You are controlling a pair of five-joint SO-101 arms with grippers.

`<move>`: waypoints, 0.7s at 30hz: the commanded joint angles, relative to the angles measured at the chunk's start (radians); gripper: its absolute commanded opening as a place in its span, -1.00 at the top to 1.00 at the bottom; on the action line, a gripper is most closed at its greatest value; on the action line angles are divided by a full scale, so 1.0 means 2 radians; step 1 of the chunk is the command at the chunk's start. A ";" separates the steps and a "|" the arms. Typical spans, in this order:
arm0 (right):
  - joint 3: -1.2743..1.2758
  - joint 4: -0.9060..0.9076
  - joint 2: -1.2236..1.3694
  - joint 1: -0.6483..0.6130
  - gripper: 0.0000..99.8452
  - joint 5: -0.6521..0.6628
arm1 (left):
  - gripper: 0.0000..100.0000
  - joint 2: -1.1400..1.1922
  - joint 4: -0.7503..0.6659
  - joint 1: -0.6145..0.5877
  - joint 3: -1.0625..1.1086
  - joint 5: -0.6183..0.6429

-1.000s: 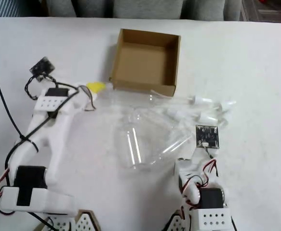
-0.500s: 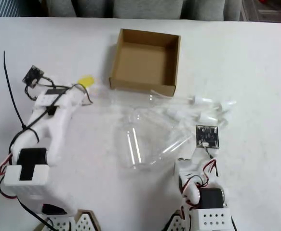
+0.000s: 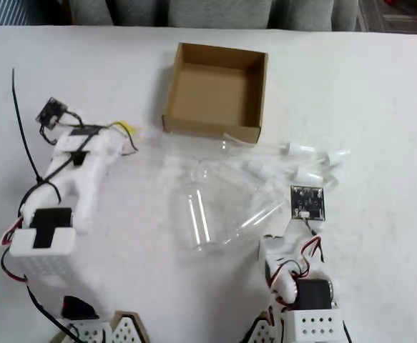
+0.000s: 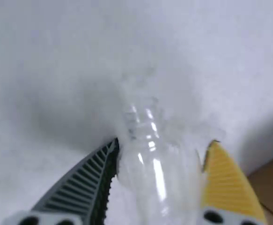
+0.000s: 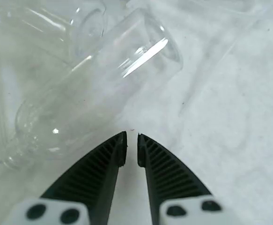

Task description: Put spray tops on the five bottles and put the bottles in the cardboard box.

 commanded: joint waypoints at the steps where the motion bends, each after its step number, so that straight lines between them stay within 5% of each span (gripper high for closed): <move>1: 0.003 0.003 -0.005 0.005 0.97 0.000 | 0.73 0.027 0.049 -0.004 -0.058 -0.025; 6: 0.003 0.003 -0.005 0.005 0.97 0.000 | 0.97 0.027 0.090 0.007 -0.067 -0.122; 11: 0.003 0.003 -0.005 0.005 0.97 0.000 | 0.96 -0.007 0.180 0.034 -0.084 -0.284; 17: 0.003 0.003 -0.005 0.005 0.97 0.000 | 0.96 -0.039 0.225 0.042 -0.082 -0.550; 21: 0.003 0.003 -0.005 0.005 0.97 0.000 | 0.95 -0.037 0.216 0.043 -0.083 -0.591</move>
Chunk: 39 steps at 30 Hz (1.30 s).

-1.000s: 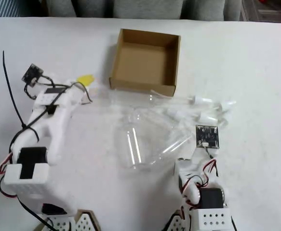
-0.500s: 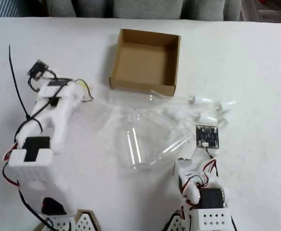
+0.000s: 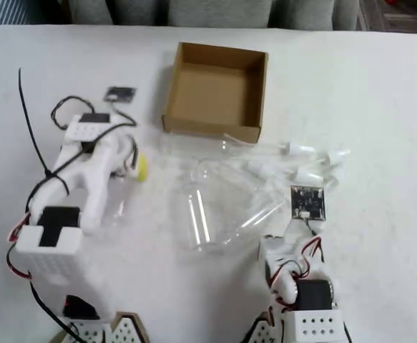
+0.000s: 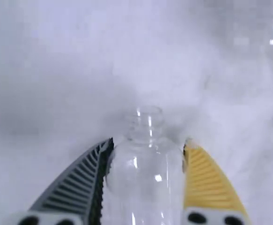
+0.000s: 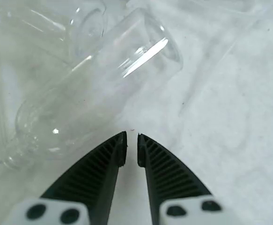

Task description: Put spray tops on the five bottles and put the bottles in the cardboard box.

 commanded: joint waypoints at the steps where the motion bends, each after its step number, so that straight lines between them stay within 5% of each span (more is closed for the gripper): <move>1: 0.003 0.003 -0.005 0.005 0.97 0.000 | 0.95 -0.030 -0.008 0.008 -0.012 -0.058; 5: 0.003 0.003 -0.005 0.005 0.97 0.000 | 0.91 -0.032 -0.012 0.008 -0.012 -0.039; 13: 0.003 0.003 -0.005 0.005 0.97 0.000 | 0.35 -0.035 0.036 0.004 -0.018 0.046; 21: 0.003 0.003 -0.005 0.005 0.97 0.000 | 0.39 -0.061 0.102 0.004 -0.041 0.047; 39: 0.003 0.003 -0.005 0.005 0.97 0.000 | 0.39 -0.058 0.066 0.004 -0.039 0.044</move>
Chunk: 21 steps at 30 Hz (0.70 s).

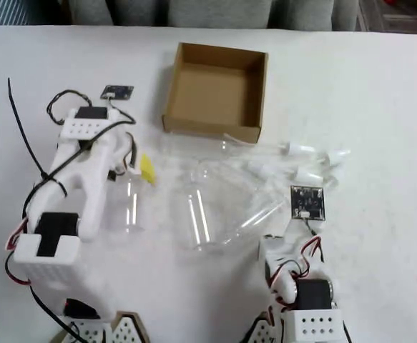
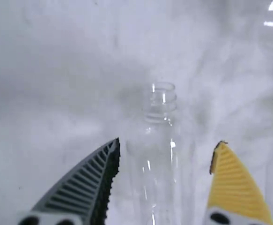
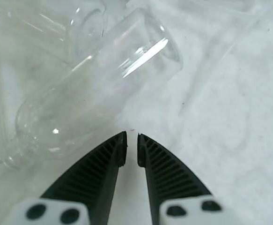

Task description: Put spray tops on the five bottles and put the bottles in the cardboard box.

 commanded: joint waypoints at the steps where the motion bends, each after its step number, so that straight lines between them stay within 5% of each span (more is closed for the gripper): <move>1: 0.003 0.003 -0.005 0.005 0.97 0.000 | 0.39 -0.026 -0.017 0.002 -0.021 0.002; 21: 0.003 0.003 -0.005 0.005 0.97 0.000 | 0.39 0.042 -0.007 -0.002 -0.056 0.005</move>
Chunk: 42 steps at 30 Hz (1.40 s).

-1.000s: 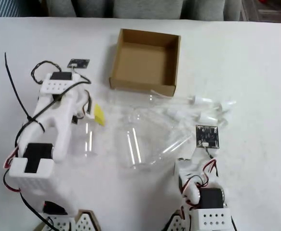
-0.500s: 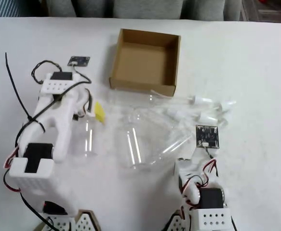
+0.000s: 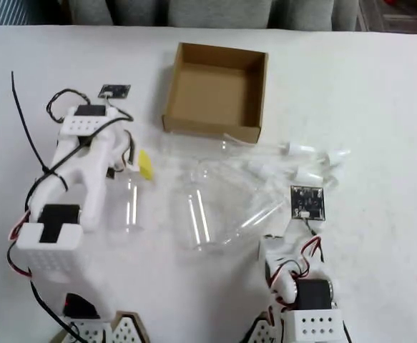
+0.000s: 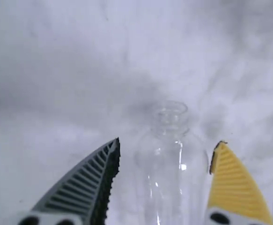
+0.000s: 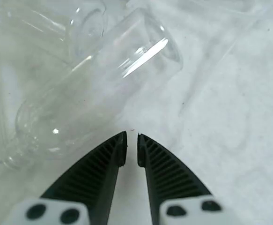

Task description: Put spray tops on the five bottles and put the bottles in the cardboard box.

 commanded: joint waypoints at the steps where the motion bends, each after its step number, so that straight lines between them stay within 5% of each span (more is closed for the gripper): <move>1: 0.003 0.003 -0.005 0.005 0.97 0.000 | 0.39 -0.003 0.005 0.012 -0.024 0.005; 8: 0.003 0.003 -0.005 0.005 0.97 0.000 | 0.74 0.026 0.003 0.036 -0.016 0.005; 17: 0.003 0.003 -0.005 0.005 0.97 0.000 | 0.76 0.013 0.007 0.034 -0.015 0.003; 28: 0.003 0.003 -0.006 0.007 0.96 0.000 | 0.76 -0.205 -0.061 0.034 0.130 0.005; 37: -0.010 -0.086 -0.007 0.148 0.96 0.005 | 0.76 -0.345 -0.069 0.019 0.199 0.006; 42: -0.008 -0.173 -0.006 0.266 0.96 0.136 | 0.76 -0.372 -0.104 -0.029 0.229 0.031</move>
